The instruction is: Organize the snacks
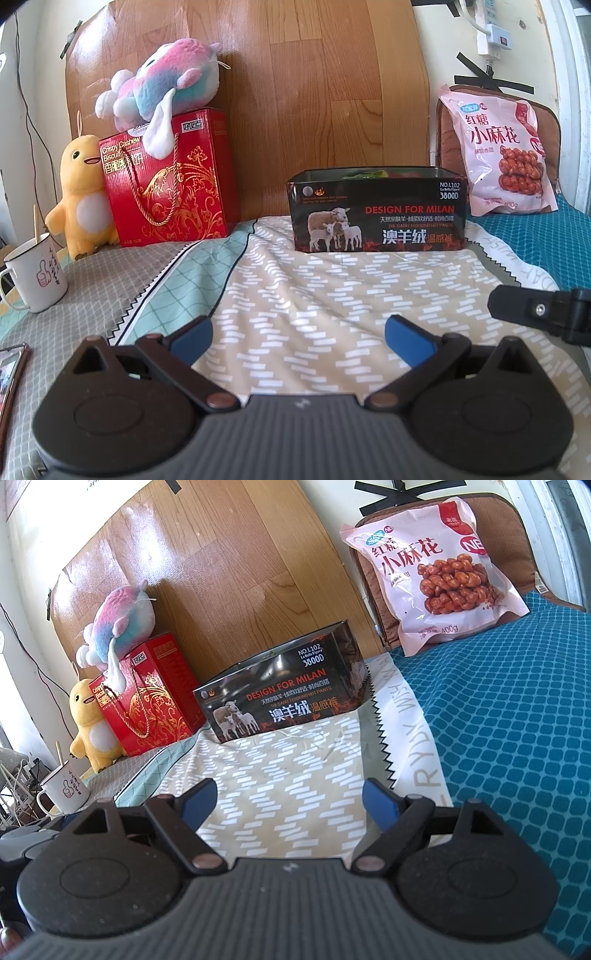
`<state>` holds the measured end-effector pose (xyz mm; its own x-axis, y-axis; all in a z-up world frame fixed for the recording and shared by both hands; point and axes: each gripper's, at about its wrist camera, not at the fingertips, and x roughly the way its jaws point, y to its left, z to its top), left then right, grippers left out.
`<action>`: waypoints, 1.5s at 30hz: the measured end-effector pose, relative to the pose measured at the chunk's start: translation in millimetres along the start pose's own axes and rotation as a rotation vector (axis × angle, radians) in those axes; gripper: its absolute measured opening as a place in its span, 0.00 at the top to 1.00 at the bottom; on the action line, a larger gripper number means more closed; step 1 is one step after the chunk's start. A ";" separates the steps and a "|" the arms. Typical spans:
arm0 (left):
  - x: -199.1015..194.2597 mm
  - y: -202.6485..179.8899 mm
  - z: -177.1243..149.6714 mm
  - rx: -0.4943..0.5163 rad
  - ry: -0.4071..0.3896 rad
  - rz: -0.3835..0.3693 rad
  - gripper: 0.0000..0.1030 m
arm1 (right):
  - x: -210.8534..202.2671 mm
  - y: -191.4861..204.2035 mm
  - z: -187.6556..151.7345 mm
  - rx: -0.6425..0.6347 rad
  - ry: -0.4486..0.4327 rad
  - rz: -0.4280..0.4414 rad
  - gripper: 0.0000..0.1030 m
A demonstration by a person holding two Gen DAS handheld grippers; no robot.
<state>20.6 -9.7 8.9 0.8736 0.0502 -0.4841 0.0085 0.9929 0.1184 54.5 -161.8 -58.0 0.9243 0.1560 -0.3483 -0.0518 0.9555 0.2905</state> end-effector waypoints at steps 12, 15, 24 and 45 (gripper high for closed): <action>0.1 0.2 -0.4 -0.003 -0.001 0.001 0.00 | 0.1 0.0 0.0 0.000 0.000 0.000 0.14; 0.0 0.1 -0.3 -0.003 -0.001 0.000 0.00 | 0.2 0.0 -0.1 0.000 0.000 0.000 0.14; -0.4 0.1 0.2 -0.004 0.000 -0.003 0.00 | 0.5 -0.2 -0.2 0.000 0.001 0.000 0.14; 1.3 2.3 0.4 -0.022 0.010 -0.005 0.00 | 1.3 0.0 -0.3 0.001 0.001 -0.001 0.13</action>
<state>21.9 -7.5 8.8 0.8686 0.0458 -0.4935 0.0023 0.9953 0.0964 55.6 -161.5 -58.8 0.9239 0.1556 -0.3496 -0.0508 0.9554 0.2910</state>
